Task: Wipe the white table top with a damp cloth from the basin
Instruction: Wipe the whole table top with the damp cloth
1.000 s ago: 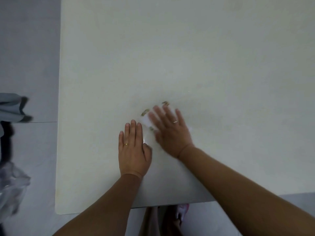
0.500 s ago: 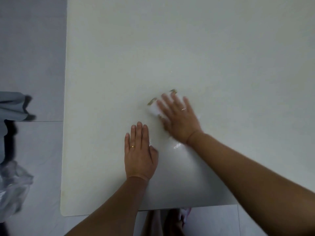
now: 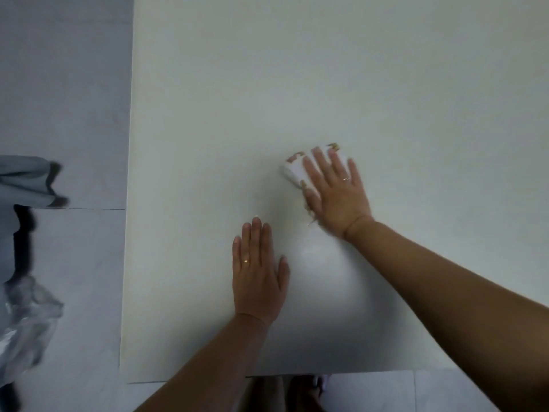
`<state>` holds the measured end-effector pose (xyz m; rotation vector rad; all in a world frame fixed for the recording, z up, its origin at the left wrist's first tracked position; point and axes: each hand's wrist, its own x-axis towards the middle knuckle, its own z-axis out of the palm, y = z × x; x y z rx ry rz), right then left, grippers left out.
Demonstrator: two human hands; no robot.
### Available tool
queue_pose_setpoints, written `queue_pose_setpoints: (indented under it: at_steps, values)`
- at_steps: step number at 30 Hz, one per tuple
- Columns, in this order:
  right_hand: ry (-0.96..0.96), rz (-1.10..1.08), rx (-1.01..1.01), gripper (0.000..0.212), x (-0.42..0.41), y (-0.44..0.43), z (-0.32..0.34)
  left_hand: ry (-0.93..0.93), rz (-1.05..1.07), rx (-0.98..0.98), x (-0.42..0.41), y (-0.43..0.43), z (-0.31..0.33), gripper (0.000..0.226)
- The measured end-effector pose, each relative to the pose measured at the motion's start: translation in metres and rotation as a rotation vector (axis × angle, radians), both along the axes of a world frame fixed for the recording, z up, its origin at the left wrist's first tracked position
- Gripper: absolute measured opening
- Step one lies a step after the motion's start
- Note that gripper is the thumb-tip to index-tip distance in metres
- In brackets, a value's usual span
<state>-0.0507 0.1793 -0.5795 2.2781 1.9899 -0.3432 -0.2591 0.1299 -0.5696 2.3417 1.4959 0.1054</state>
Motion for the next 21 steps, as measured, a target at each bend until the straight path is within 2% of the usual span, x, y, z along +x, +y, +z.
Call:
queue_pose_setpoints:
  at_steps: [2, 5, 7, 9, 11, 13, 14, 16, 19, 21]
  values:
    - [0.007, -0.294, -0.017, 0.058, 0.028, 0.008, 0.001, -0.065, -0.010, 0.029, 0.010, 0.027, 0.005, 0.061]
    - [0.037, -0.631, 0.012, 0.059, 0.000, 0.028, 0.000, -0.055, -0.020, 0.107, 0.039, 0.091, 0.007, 0.060]
    - [0.071, -0.592, 0.016, 0.060, -0.037, 0.036, -0.002, -0.012, -0.016, 0.118, 0.053, 0.129, 0.003, 0.059]
    - [0.094, -0.366, -0.007, 0.060, -0.062, 0.033, -0.002, 0.036, -0.037, 0.108, 0.055, 0.147, -0.007, 0.057]
    - [0.084, -0.157, -0.007, 0.060, -0.049, 0.031, 0.000, 0.065, -0.071, 0.099, 0.051, 0.151, -0.015, 0.056]
    - [0.049, -0.045, 0.035, 0.057, -0.016, 0.034, -0.002, 0.059, -0.087, 0.107, 0.049, 0.150, -0.017, 0.058]
    - [0.026, -0.075, 0.043, 0.056, 0.004, 0.038, -0.003, 0.044, -0.087, 0.108, 0.049, 0.151, -0.018, 0.060]
    - [0.020, -0.306, 0.032, 0.057, 0.036, 0.050, -0.003, 0.036, -0.087, 0.103, 0.049, 0.151, -0.018, 0.062]
    - [0.024, -0.652, 0.040, 0.059, 0.024, 0.073, -0.003, 0.039, -0.083, 0.102, 0.049, 0.151, -0.018, 0.063]
    - [0.040, -0.633, 0.032, 0.061, -0.012, 0.084, -0.003, 0.049, -0.082, 0.098, 0.050, 0.150, -0.018, 0.061]
